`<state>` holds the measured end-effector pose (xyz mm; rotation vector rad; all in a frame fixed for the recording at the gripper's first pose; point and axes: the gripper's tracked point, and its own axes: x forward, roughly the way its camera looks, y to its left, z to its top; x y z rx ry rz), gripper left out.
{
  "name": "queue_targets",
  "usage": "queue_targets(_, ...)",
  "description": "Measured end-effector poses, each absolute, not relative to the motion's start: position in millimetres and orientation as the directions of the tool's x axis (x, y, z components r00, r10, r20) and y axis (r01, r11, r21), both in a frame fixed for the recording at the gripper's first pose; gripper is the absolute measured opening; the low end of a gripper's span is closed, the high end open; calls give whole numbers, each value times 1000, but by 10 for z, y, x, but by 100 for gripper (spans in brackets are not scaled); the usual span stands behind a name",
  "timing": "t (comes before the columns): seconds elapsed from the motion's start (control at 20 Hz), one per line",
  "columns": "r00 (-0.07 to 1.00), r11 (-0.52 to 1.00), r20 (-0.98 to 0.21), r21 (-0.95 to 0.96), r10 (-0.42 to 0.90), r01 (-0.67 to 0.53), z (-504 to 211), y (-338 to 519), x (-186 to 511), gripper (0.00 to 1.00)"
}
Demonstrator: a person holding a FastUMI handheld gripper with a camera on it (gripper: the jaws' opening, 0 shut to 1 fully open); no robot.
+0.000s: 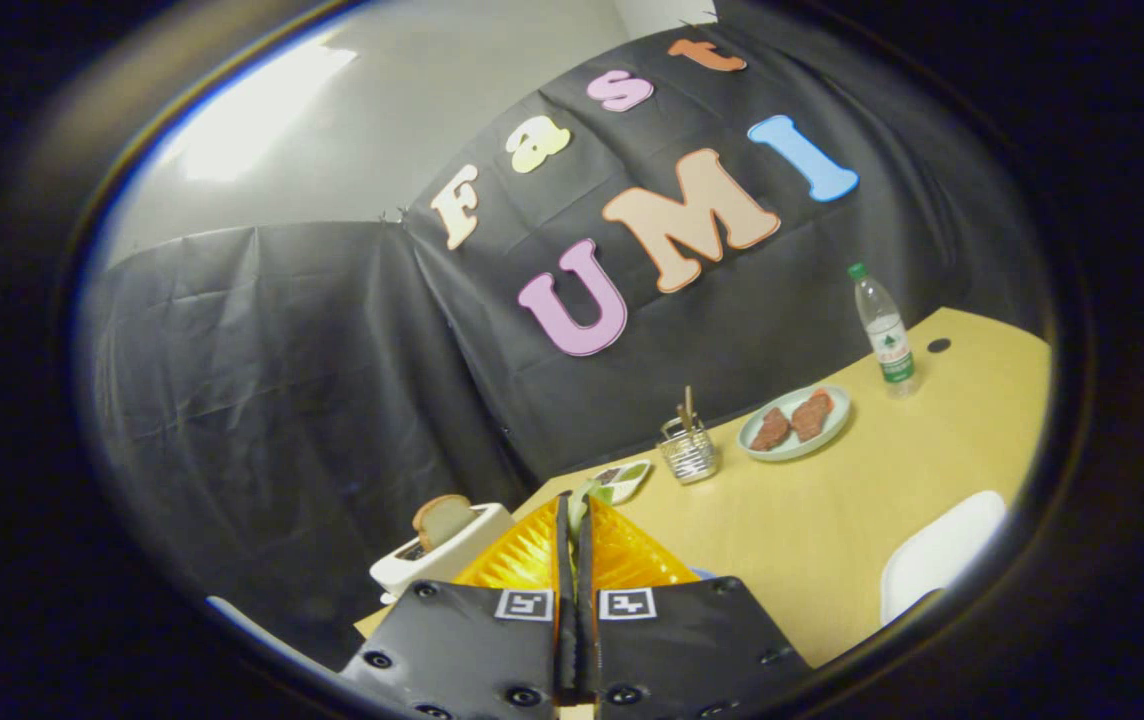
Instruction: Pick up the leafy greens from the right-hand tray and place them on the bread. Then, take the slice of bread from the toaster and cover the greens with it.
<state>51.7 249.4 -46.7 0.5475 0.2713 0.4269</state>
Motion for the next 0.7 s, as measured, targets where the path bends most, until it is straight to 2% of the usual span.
queue_targets(0.4,831,768,-235,562,504,-307,-1056,3052,466,3)
queue_targets(0.55,831,815,-309,516,463,-263,-1370,2995,455,3)
queue_targets(0.7,845,886,-397,431,358,-173,-1713,2775,484,3)
